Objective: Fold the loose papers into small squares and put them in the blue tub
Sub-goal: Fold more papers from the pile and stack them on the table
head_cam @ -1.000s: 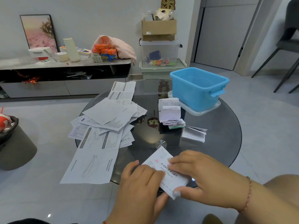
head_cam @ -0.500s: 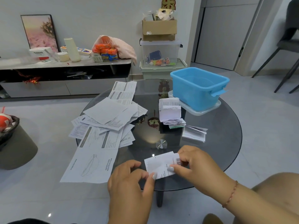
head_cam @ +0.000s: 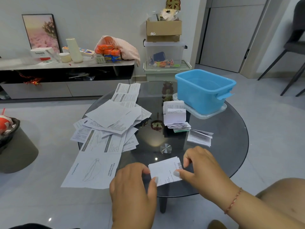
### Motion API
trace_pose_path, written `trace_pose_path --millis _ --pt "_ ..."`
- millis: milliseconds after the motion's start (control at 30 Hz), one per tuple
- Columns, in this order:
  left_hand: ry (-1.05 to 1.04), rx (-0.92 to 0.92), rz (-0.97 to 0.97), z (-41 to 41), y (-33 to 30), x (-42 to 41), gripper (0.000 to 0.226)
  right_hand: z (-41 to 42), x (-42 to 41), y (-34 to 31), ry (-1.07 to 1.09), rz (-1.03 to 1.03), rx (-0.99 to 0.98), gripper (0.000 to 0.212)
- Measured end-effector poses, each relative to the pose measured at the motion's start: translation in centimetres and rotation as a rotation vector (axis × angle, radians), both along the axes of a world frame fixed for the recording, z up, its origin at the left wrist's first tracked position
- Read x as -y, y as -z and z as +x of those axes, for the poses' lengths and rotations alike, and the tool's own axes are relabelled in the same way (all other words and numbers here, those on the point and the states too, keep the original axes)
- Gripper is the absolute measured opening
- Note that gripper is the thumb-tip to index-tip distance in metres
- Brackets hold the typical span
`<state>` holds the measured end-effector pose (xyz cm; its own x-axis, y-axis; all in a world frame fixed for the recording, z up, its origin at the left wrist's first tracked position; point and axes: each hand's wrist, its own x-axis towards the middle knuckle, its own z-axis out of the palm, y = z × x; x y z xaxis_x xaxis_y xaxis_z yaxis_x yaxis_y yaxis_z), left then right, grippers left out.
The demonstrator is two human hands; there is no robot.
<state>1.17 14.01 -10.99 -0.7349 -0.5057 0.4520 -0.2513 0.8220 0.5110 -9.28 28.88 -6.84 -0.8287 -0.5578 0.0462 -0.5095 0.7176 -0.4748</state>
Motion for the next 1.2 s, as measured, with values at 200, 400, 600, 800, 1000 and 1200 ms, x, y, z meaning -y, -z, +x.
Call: trace_pose_path --millis 200,400,600,800,1000,1200 --pt "0.261 -0.165 -0.065 -0.4 0.9 1.3 0.023 0.0 -0.3 0.9 -0.246 -0.099 -0.231 0.026" --pt "0.493 -0.169 -0.316 0.4 0.9 1.8 0.030 0.3 -1.0 1.3 -0.618 -0.039 -0.379 0.052" --pt "0.533 -0.136 -0.358 0.8 0.3 2.0 0.024 0.0 -1.0 1.2 -0.662 -0.018 -0.440 0.046" --pt "0.489 -0.066 -0.398 1.3 -0.3 1.3 0.025 -0.5 -1.3 0.6 -0.680 0.008 -0.603 0.025" --pt "0.399 -0.060 -0.430 1.6 -0.7 1.0 0.020 -1.2 -2.6 0.5 -0.604 0.028 -0.634 0.011" --pt "0.448 -0.103 -0.453 1.4 0.1 1.7 0.017 -1.7 -2.9 0.2 -0.471 -0.160 -0.391 0.022"
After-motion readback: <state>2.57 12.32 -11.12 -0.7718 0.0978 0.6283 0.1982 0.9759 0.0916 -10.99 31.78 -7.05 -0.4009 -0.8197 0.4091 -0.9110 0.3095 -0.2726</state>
